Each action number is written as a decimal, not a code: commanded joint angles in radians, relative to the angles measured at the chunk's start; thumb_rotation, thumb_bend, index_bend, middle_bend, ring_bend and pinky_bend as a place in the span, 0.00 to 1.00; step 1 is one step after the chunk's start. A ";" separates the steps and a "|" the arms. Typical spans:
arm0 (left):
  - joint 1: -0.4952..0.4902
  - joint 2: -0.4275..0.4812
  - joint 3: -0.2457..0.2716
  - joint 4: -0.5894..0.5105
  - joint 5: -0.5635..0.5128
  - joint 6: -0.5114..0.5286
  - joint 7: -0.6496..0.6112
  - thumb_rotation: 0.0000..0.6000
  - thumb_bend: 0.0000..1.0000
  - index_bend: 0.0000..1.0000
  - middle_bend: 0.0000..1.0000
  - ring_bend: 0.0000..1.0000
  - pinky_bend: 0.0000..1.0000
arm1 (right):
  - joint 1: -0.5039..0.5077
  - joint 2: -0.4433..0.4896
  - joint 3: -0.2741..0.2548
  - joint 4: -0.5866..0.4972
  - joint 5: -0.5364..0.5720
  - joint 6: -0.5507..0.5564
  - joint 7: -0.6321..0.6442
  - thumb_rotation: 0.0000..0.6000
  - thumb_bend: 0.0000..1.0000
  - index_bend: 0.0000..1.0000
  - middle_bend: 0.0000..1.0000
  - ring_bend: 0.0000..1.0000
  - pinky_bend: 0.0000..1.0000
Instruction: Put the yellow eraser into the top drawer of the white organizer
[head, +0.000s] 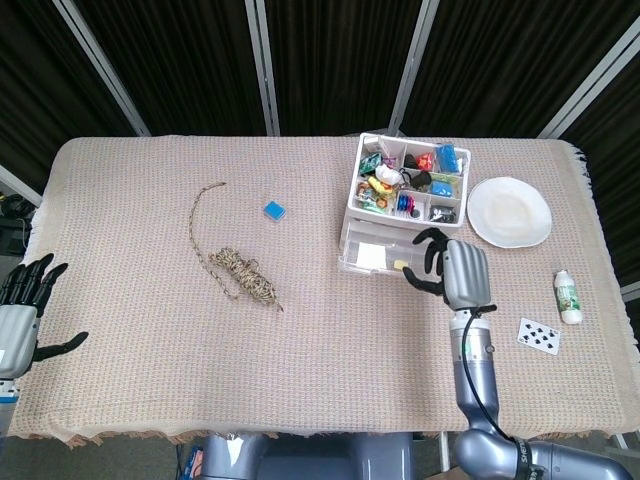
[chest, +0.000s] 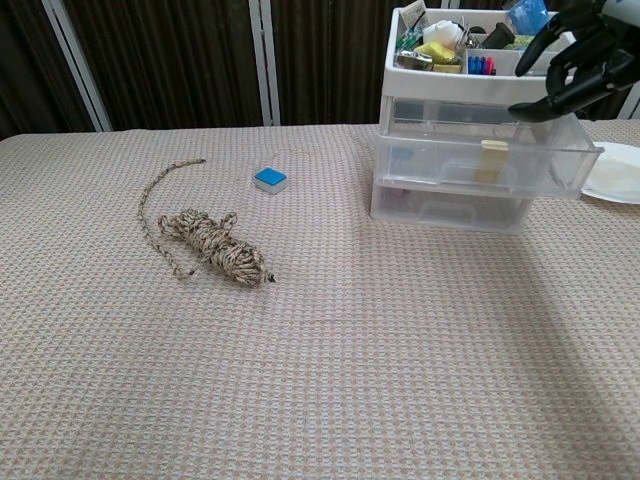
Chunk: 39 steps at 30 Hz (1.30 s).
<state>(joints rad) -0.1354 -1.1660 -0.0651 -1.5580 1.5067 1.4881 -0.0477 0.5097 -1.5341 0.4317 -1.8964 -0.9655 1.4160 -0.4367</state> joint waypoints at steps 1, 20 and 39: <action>0.000 0.000 0.000 0.000 0.000 -0.001 -0.001 1.00 0.00 0.10 0.00 0.00 0.00 | -0.032 0.014 -0.055 -0.019 -0.117 0.042 0.046 1.00 0.12 0.43 0.52 0.52 0.54; 0.002 -0.006 -0.002 0.002 0.000 0.007 0.011 1.00 0.00 0.10 0.00 0.00 0.00 | -0.108 0.029 -0.409 0.338 -0.712 0.073 -0.088 1.00 0.17 0.09 0.00 0.00 0.00; 0.002 -0.005 0.000 0.006 0.004 0.008 0.002 1.00 0.00 0.10 0.00 0.00 0.00 | -0.146 -0.139 -0.431 0.562 -0.756 0.069 -0.271 1.00 0.18 0.08 0.00 0.00 0.00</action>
<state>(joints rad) -0.1335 -1.1709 -0.0656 -1.5520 1.5111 1.4963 -0.0455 0.3655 -1.6696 0.0008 -1.3392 -1.7198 1.4857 -0.7039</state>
